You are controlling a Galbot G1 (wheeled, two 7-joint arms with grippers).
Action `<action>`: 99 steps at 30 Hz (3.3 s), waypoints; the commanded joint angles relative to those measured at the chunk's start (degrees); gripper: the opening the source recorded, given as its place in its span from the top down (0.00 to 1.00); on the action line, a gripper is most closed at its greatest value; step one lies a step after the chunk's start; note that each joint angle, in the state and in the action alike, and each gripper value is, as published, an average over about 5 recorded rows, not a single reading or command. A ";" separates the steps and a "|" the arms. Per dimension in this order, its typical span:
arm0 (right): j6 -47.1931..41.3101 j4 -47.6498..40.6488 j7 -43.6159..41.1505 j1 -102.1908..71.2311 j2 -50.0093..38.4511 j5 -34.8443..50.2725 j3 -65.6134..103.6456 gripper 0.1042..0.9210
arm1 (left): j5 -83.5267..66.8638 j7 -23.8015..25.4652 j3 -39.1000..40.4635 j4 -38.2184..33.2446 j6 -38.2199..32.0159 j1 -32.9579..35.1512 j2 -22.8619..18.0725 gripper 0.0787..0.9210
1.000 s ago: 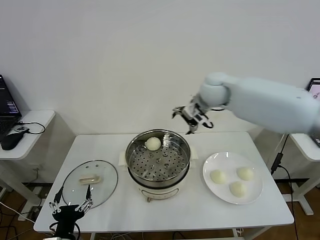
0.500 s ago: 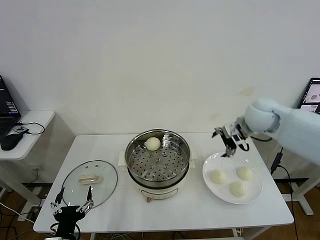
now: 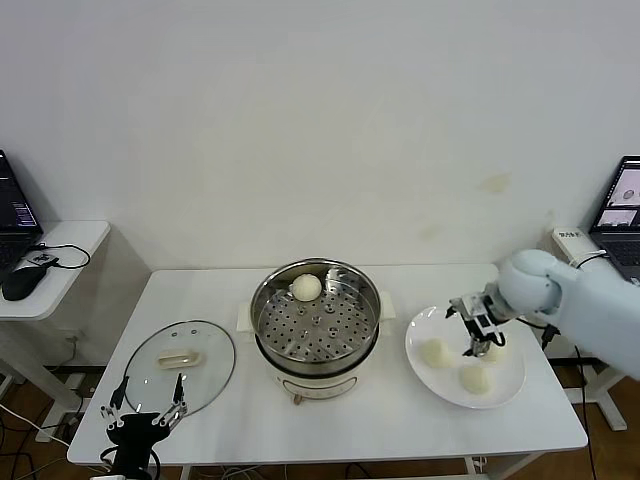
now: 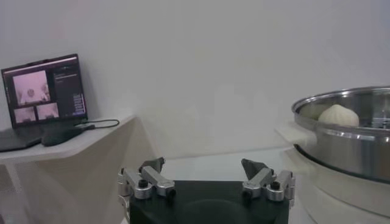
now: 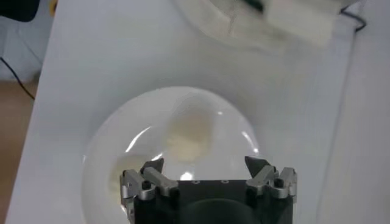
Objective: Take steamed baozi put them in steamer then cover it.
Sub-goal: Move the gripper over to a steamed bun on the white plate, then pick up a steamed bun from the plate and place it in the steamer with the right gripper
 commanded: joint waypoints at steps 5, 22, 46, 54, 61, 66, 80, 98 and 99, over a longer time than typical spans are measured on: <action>0.99 -8.88 1.75 -10.23 6.42 -3.97 7.29 0.12 | 0.02 0.04 -0.32 0.00 0.01 0.06 -0.01 0.12; -0.14 -12.82 2.04 -10.84 11.59 -5.01 7.36 0.14 | -0.03 0.08 -0.42 0.57 -0.13 -0.12 -0.28 0.12; -0.58 -7.24 -2.85 2.13 4.53 1.18 5.90 0.37 | -0.02 -0.01 -0.24 -0.62 -0.08 0.01 -0.32 0.12; -4.67 -2.21 -2.38 24.92 6.13 13.68 -4.90 0.36 | -0.03 0.03 0.11 -0.94 0.01 -0.37 -0.02 0.12; -10.78 -0.19 2.20 33.57 17.74 25.09 -10.71 0.35 | -0.22 0.05 0.15 -0.84 -0.01 -0.65 0.29 0.12; -15.46 -0.78 6.48 30.74 26.90 31.03 -11.07 0.35 | -0.29 0.04 0.06 -0.70 -0.05 -0.93 0.30 0.12; -23.71 -12.45 12.77 19.26 45.72 33.78 -12.02 0.34 | -0.36 0.04 -0.28 -1.17 -0.02 -1.41 -0.23 0.12; -24.49 -16.53 13.53 14.61 49.90 30.60 -12.88 0.34 | -0.53 0.01 0.09 -0.34 -0.15 -2.17 -0.50 0.12; -24.51 -16.46 13.49 14.58 49.77 30.59 -12.86 0.34 | -0.53 0.00 0.12 -0.34 -0.15 -2.15 -0.49 0.12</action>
